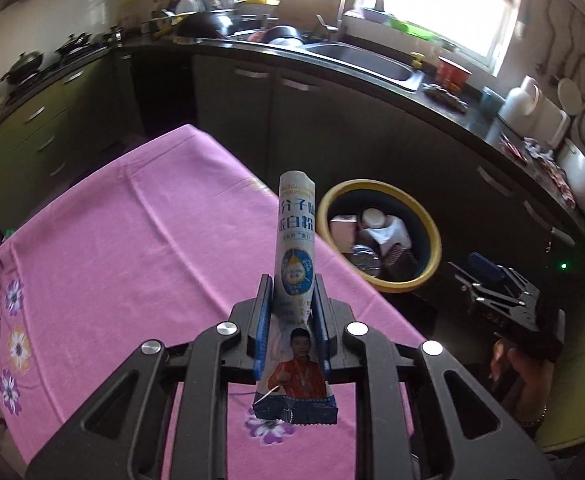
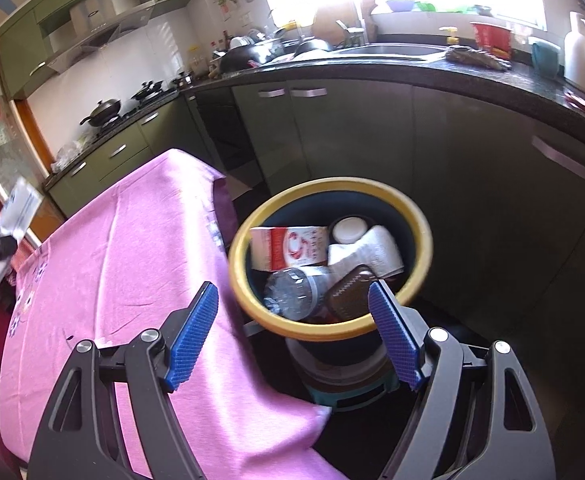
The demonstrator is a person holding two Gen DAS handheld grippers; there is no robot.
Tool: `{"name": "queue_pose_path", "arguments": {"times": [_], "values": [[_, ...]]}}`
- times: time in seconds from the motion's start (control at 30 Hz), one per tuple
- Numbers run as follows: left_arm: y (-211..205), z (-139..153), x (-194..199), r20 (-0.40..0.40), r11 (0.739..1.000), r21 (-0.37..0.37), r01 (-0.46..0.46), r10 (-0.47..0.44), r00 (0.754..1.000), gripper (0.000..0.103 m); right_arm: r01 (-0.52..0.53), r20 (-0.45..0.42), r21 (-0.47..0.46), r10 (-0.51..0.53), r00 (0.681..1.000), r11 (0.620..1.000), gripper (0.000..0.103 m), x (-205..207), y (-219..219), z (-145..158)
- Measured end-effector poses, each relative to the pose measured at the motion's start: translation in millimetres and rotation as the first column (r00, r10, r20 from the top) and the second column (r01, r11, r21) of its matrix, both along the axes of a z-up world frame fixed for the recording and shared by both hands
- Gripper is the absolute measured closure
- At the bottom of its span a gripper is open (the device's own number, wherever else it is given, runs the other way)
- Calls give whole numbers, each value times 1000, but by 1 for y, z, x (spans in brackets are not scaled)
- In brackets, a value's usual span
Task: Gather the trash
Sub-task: 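Carry the squeeze tube over the bin and open the left gripper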
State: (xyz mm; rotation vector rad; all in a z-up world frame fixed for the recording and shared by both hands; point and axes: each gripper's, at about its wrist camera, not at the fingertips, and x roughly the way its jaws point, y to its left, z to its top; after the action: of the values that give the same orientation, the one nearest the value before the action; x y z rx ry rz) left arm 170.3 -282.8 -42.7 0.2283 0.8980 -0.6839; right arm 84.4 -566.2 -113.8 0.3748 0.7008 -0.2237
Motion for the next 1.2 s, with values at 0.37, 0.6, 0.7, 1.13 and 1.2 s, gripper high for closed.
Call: {"name": "queue_pose_path", "arguments": {"times": [0.37, 0.6, 0.7, 1.13, 1.2], "values": [[-193, -56, 30, -185, 973, 56, 222, -208, 960, 84, 89, 0, 2, -89, 996, 996, 25, -35, -50, 1], [-257, -115, 57, -270, 975, 134, 178, -137, 953, 84, 130, -6, 29, -130, 991, 991, 25, -50, -76, -6], [-264, -132, 68, -291, 977, 145, 154, -107, 951, 83, 134, -3, 35, -134, 991, 990, 25, -52, -81, -6], [-222, -130, 65, -322, 990, 84, 110, -77, 944, 30, 103, -12, 17, -103, 995, 995, 23, -52, -71, 1], [-191, -109, 55, -291, 995, 38, 95, -80, 953, 30, 90, -15, 11, -90, 996, 996, 22, -50, -67, 2]]}}
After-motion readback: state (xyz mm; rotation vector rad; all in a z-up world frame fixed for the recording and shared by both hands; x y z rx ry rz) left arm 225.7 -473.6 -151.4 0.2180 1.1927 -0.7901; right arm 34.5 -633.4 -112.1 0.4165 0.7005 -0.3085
